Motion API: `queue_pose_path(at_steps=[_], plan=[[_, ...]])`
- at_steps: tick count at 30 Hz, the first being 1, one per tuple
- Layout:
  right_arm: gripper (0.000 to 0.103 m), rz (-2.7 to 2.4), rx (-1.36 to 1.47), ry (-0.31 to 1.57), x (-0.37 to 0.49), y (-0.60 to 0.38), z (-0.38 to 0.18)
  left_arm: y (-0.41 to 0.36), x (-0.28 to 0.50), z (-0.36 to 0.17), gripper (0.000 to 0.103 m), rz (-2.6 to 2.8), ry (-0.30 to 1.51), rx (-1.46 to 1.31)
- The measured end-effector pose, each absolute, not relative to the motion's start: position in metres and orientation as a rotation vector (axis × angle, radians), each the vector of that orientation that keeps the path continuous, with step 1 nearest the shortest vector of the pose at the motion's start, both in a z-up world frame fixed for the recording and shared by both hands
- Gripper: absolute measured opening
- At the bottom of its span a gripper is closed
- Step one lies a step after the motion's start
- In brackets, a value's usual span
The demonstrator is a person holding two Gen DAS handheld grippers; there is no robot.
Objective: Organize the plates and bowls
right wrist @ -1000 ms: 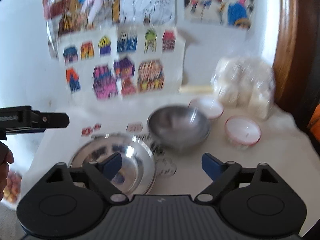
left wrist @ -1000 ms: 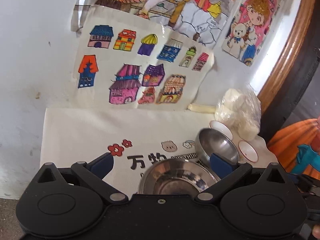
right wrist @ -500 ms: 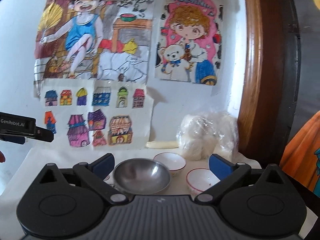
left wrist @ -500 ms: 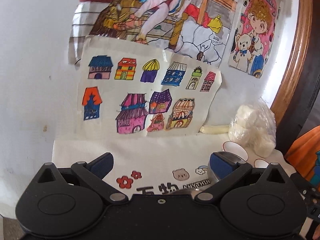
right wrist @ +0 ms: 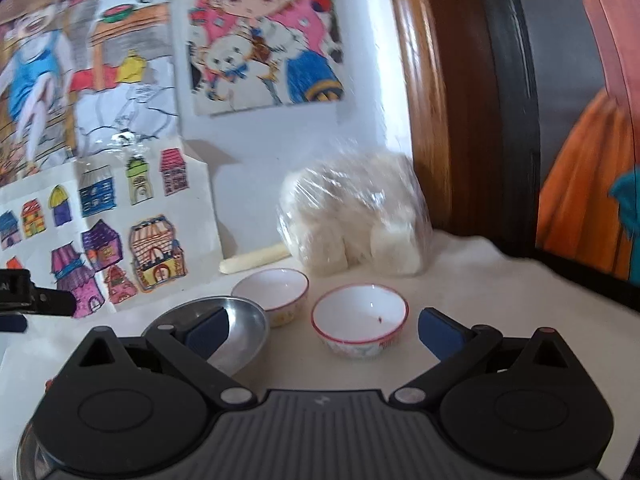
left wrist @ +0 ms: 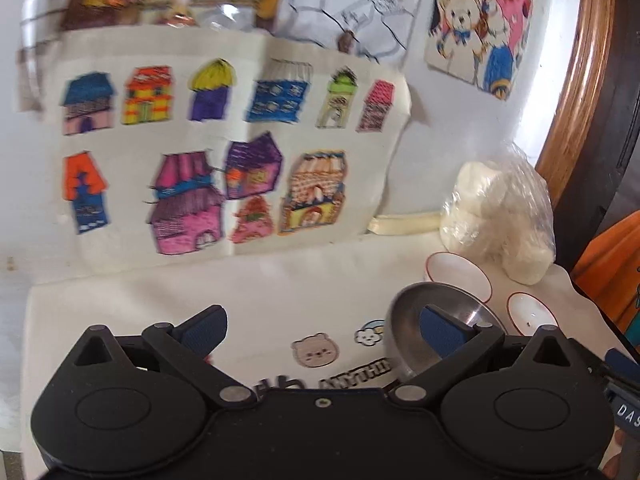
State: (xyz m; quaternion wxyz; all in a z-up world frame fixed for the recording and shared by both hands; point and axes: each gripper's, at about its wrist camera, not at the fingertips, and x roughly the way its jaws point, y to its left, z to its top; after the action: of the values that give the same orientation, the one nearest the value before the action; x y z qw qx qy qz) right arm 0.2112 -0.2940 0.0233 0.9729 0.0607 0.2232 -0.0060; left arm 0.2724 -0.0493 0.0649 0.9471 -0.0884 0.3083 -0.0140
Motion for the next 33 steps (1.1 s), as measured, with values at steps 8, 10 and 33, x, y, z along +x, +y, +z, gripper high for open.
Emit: queue_pose_path(at_steps=[8, 10, 33], plan=[[0.102, 0.026, 0.227, 0.512, 0.223, -0.298, 0.006, -0.066, 0.303, 0.048, 0.102, -0.104, 0.709, -0.192], [0.101, 0.045, 0.240, 0.520, 0.225, -0.296, 0.004, -0.067, 0.306, 0.045, 0.102, -0.113, 0.718, -0.199], [0.073, 0.077, 0.307, 0.608, 0.252, -0.275, -0.015, -0.075, 0.335, 0.026, 0.081, -0.155, 0.814, -0.236]])
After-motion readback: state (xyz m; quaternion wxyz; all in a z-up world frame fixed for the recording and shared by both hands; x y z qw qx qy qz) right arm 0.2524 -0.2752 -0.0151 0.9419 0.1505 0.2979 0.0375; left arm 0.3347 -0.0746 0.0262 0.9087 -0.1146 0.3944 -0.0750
